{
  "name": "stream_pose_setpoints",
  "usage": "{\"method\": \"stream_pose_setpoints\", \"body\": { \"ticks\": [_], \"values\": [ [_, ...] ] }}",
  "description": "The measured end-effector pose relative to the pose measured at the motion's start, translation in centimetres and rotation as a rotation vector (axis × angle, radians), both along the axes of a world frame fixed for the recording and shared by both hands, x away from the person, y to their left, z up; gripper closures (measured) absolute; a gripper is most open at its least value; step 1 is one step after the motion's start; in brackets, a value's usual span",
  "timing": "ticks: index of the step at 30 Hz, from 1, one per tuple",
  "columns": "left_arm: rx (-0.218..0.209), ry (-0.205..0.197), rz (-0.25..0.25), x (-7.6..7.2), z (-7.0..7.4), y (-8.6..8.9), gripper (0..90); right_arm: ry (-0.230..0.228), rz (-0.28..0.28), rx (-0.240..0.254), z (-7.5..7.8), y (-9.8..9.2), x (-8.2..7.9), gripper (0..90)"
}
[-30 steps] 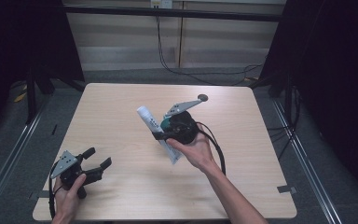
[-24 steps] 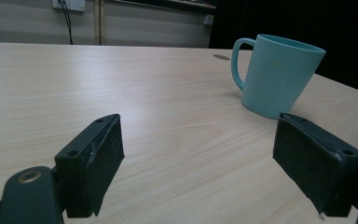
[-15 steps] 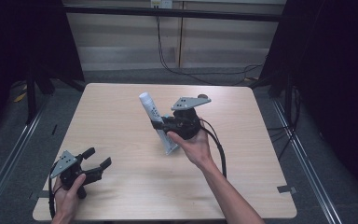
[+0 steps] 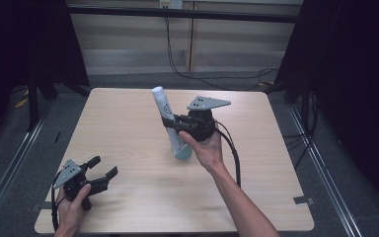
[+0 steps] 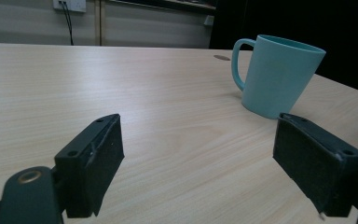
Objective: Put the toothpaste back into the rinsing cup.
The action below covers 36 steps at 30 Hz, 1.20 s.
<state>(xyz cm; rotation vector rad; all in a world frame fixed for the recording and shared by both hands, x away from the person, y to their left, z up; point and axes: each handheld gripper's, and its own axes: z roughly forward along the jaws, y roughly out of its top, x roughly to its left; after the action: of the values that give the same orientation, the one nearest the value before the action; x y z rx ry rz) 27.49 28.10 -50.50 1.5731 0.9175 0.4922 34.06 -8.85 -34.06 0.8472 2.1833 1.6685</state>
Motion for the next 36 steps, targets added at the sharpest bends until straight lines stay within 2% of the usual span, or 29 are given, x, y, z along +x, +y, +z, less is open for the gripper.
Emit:
{"method": "stream_pose_setpoints", "body": {
  "ticks": [5, 12, 14, 21, 25, 30, 33, 36],
  "values": [
    [-0.007, 0.001, 0.003, 0.0, 0.0, 0.0, 15.9, -0.015, -0.018, 0.03, 0.1, -0.5, 0.5, 77.4],
    [-0.008, 0.0, 0.003, 0.0, 0.0, 0.0, 15.9, -0.035, -0.041, 0.026, 0.4, -0.8, 1.0, 77.4],
    [-0.003, -0.002, 0.003, 0.0, 0.0, 0.0, 15.9, -0.039, -0.066, 0.016, 0.5, -0.8, 1.2, 77.5],
    [-0.009, -0.001, 0.003, 0.0, 0.0, 0.0, 15.9, -0.01, -0.087, 0.012, 0.1, -1.6, 2.6, 77.4],
    [-0.007, -0.002, 0.003, 0.0, 0.0, 0.0, 15.9, 0.006, -0.087, -0.018, -0.4, -1.7, 3.3, 77.3],
    [-0.009, -0.001, 0.003, 0.0, 0.0, 0.0, 15.9, 0.026, -0.084, -0.009, -1.2, -2.1, 4.2, 77.2],
    [-0.007, 0.0, 0.003, 0.0, 0.0, 0.0, 15.9, 0.028, -0.083, -0.027, -1.3, -2.1, 4.6, 77.1],
    [-0.015, -0.002, 0.004, 0.0, 0.0, 0.0, 15.9, 0.035, -0.08, -0.014, -1.6, -2.2, 5.0, 77.1]
  ]
}}
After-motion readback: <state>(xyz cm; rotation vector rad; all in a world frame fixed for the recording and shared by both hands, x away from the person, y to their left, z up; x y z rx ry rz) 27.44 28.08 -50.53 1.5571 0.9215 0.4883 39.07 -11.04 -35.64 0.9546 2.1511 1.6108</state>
